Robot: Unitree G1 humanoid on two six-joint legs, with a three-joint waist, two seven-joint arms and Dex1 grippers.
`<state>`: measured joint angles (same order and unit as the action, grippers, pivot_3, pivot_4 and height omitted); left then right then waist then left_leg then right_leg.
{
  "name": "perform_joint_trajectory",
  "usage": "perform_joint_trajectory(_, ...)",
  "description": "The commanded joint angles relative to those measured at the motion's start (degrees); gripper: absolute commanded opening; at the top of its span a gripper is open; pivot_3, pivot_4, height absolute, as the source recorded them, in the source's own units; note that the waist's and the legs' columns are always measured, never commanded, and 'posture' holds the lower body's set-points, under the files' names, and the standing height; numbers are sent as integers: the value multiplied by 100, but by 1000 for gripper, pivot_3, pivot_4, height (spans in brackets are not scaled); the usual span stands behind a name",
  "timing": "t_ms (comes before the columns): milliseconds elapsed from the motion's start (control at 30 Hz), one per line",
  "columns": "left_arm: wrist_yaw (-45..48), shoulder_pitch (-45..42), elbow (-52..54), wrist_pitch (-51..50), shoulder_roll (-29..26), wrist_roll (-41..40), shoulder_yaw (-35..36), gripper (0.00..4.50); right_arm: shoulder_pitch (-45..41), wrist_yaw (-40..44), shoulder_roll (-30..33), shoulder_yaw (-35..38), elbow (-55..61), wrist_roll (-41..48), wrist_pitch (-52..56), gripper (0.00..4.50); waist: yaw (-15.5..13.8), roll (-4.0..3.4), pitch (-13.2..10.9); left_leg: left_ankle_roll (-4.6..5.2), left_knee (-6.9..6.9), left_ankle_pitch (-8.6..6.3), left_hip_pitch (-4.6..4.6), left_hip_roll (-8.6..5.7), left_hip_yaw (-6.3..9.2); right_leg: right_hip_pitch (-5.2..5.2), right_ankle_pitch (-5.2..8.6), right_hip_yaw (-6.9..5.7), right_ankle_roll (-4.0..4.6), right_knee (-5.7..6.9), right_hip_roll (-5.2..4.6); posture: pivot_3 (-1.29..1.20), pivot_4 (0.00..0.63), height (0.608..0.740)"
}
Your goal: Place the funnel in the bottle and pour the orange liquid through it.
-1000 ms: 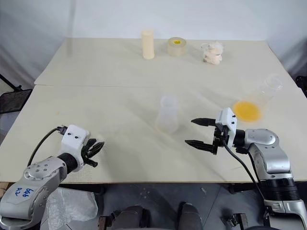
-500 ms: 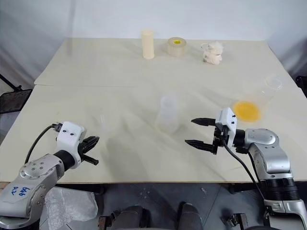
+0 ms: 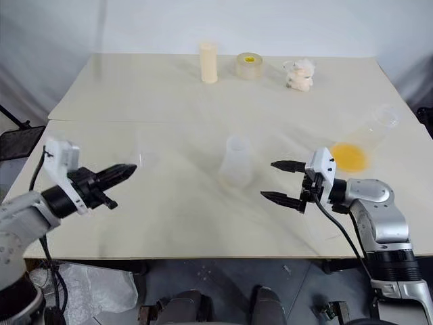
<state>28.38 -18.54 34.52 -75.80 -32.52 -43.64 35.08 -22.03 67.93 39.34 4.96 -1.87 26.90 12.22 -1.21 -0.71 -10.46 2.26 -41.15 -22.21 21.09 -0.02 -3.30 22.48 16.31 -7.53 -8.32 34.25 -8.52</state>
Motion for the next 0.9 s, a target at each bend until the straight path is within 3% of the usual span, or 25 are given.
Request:
perform_joint_trajectory(33,201,-382,-301,-337,-298,-679,234,42,-5,-111,-47,214,161,84,-175,4500,0,0,0,0,1,0,0,0,0,1,0,0,0,0,0,0,150,740)
perform_joint_trajectory(233,282,-1541,-1738,-1539,-703,-1597,105,42,138,-333,-108,301,353,140,-219,4500,-6,0,0,0,-3,0,0,-8,4,-1,0,0,0,5,1,0,150,740)
perform_joint_trajectory(400,60,-2202,-2892,-1670,-1199,-2466,-435,42,332,-483,-163,351,528,154,-216,4500,21,1,-1,-1,6,0,-3,-12,6,4,0,0,0,11,3,0,150,740)
perform_joint_trajectory(700,-39,-3608,-4732,-1670,-1997,-4226,-1925,42,387,-629,-312,324,567,114,-241,4500,51,1,-1,-3,6,1,-6,-17,13,7,0,7,0,26,2,0,150,740)
perform_joint_trajectory(900,-156,-4969,-6645,-1670,-2134,-5254,-3702,42,308,-690,-400,412,679,243,-230,4500,60,1,-1,-3,1,1,-5,-32,18,9,0,6,0,40,2,0,150,740)
